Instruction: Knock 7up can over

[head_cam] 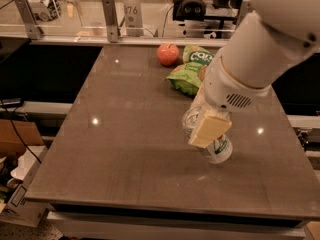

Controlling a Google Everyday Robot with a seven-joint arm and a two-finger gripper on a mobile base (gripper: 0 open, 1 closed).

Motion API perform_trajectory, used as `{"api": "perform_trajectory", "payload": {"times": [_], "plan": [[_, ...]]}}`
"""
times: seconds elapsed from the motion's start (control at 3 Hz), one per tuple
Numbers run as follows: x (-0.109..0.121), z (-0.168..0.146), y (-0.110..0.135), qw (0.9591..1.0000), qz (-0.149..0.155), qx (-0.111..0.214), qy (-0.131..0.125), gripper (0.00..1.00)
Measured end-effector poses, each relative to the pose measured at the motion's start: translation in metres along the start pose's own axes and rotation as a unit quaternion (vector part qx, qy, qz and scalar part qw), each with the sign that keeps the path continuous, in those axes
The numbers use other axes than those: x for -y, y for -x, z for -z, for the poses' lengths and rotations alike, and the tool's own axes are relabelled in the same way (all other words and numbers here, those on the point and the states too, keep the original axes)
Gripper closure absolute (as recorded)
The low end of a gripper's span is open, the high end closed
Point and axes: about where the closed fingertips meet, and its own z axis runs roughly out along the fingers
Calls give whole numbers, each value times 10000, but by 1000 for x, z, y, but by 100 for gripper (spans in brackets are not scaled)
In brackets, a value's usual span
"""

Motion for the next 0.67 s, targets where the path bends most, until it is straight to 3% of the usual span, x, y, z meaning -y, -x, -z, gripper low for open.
{"api": "perform_trajectory", "payload": {"times": [0.33,0.67], "plan": [[14,-6,-20,9968,206,-775,-14,100],[25,-12,-32,9912,366,-1272,22,86]]}}
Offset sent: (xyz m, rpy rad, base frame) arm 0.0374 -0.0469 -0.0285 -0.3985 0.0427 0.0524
